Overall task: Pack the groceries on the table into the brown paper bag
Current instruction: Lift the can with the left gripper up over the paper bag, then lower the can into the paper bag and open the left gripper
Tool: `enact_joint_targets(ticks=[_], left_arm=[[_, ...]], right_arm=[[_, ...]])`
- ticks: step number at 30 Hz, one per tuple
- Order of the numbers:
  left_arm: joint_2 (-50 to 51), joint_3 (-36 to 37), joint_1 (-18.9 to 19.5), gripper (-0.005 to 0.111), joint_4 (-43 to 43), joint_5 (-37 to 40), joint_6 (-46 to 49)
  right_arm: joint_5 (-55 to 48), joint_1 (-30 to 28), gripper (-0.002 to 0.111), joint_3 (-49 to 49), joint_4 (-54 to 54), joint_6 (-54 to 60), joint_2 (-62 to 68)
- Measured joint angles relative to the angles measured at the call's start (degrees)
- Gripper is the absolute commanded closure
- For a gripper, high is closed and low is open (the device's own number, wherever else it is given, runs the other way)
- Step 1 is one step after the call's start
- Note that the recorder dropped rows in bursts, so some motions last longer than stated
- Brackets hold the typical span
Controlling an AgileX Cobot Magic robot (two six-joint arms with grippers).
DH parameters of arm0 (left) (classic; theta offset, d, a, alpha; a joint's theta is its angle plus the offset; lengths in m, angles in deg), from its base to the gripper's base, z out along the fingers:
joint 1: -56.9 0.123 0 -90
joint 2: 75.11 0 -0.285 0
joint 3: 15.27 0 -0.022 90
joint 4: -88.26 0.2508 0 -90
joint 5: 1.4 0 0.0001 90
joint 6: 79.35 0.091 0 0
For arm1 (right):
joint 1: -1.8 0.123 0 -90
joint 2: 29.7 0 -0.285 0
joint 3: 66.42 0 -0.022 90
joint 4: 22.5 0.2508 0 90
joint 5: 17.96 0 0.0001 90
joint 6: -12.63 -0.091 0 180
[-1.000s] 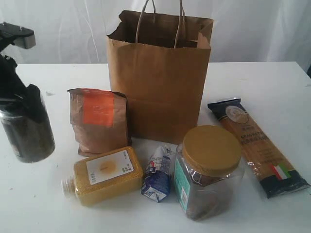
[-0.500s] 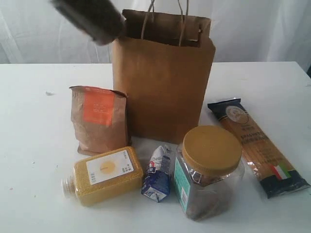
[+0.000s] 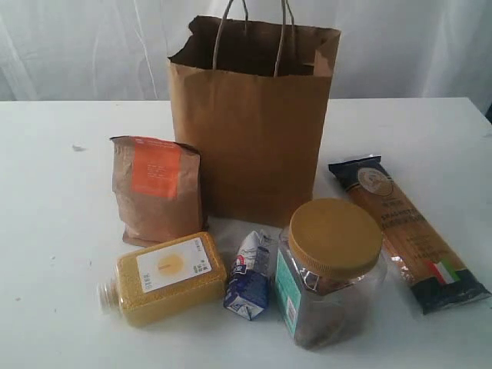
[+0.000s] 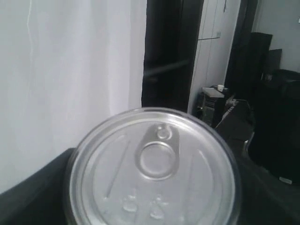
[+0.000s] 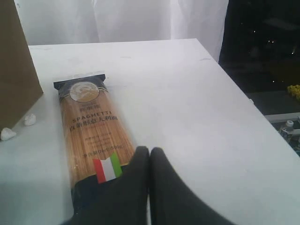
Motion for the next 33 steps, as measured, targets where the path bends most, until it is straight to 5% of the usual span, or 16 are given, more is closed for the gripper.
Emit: enact_joint_targets(ticks=[13,20,33], left_arm=[[7.67,0.0,-7.37,0.107,-3.07,2.3,20.2],[7.83,0.0,-9.21,0.107,-5.08,-5.31,22.46],[-0.14,0.0,-9.25,0.107,-4.45,-7.24,22.83]], right_arm=[[0.0,0.0,0.108,0.0,0.0,0.0,0.0],[0.0,0.0,0.108,0.0,0.0,0.0,0.0],[0.0,0.0,0.108,0.0,0.0,0.0,0.0]])
